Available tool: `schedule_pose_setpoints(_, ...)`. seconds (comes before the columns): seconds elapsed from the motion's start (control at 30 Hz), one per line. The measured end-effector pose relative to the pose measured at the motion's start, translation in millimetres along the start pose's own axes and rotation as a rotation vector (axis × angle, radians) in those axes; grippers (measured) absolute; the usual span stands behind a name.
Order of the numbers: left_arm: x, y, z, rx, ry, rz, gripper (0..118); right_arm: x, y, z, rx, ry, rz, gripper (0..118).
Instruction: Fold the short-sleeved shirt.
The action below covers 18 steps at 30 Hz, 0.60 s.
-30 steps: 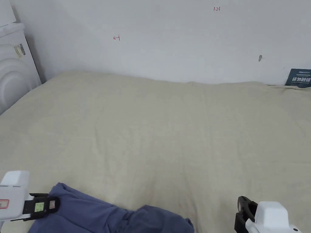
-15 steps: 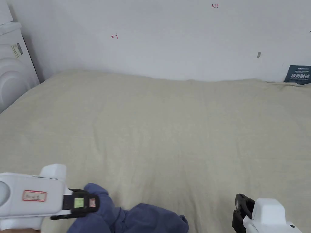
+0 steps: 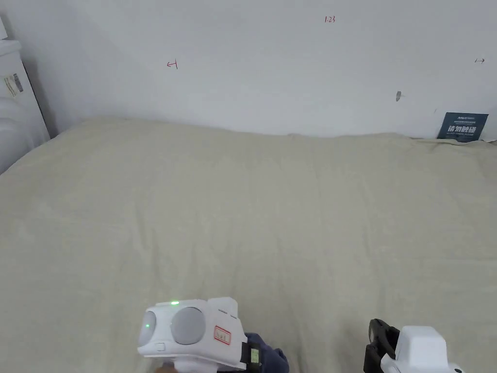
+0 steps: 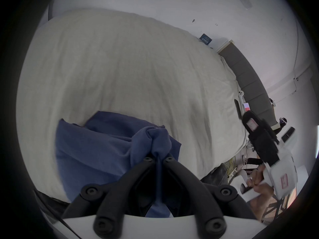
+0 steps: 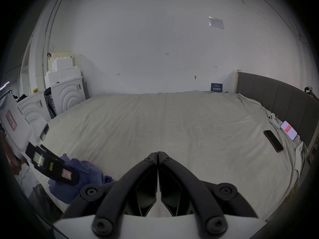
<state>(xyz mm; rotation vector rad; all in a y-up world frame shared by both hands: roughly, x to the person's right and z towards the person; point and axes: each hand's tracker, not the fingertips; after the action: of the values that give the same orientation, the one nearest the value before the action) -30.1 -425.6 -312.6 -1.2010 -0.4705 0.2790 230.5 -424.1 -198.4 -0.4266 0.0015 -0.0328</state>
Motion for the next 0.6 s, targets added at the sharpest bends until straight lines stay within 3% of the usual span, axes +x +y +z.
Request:
schedule_pose_setpoints(0.1, -1.4, 2.4, -12.9, -0.005, 0.005, 0.023, 4, 3.2, -0.8, 1.0, -0.006, -0.009, -0.005, 0)
schedule_pose_setpoints(0.27, -10.8, 3.6, -2.2, 0.025, -0.066, 0.054, 31, 6.0, 0.2, 1.8, -0.006, -0.016, -0.01, 0)
schedule_pose_setpoints(0.33, -14.8, 2.8, 9.6, 0.055, -0.11, 0.055, 36, 6.7, 0.5, 1.6, -0.004, -0.015, -0.014, 0)
schedule_pose_setpoints(0.5, -29.5, -5.1, 28.3, 0.122, -0.195, 0.029, 35, 6.3, 0.9, 1.6, -0.003, -0.013, -0.017, 0)
schedule_pose_setpoints(0.6, -37.5, -10.8, 20.7, 0.101, -0.253, 0.052, 24, 5.8, 0.5, 2.0, -0.004, -0.012, -0.021, 0)
